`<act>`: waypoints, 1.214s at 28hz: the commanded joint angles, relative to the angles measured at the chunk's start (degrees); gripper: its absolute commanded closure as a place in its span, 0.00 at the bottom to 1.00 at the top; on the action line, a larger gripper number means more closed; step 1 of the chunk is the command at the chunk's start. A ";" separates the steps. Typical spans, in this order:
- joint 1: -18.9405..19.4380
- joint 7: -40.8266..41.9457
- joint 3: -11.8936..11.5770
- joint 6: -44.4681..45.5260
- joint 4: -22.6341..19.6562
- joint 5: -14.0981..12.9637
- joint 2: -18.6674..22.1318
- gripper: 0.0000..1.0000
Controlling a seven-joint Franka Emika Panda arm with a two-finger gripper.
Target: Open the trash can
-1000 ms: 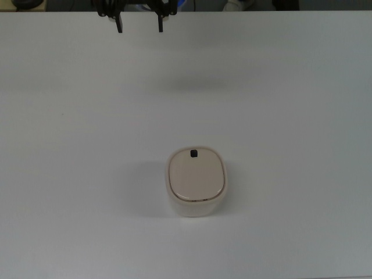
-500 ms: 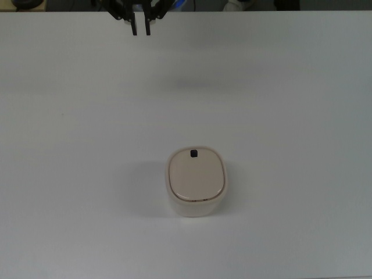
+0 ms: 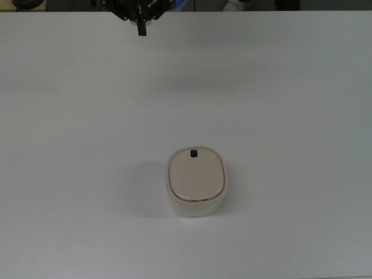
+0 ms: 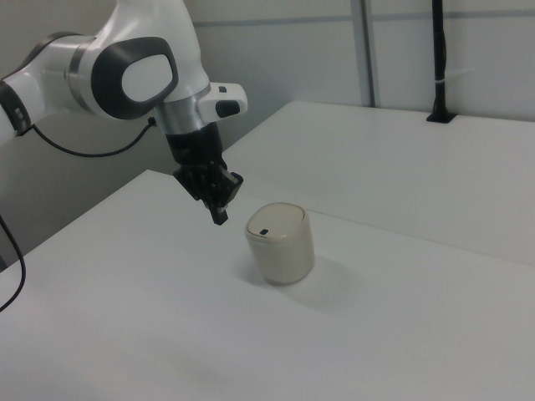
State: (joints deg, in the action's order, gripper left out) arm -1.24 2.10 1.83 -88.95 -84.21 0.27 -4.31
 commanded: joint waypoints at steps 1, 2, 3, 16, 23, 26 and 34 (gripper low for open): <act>0.36 3.17 0.10 -3.59 -0.51 -1.06 -1.05 1.00; 0.45 3.26 0.10 -4.29 -0.51 -1.15 -1.40 1.00; 0.45 3.35 0.19 -5.00 -0.51 -1.15 -1.92 1.00; 0.63 2.92 3.70 -20.10 -0.51 -2.03 -10.01 1.00; 0.63 2.56 5.29 -26.79 -0.51 -2.03 -13.53 1.00; 0.71 2.56 5.38 -30.12 -0.43 -2.12 -15.37 1.00; 0.80 0.45 6.78 -37.69 -0.25 -2.03 -19.06 1.00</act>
State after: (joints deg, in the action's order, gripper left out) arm -0.56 4.02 7.65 -122.65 -84.54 -1.00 -21.70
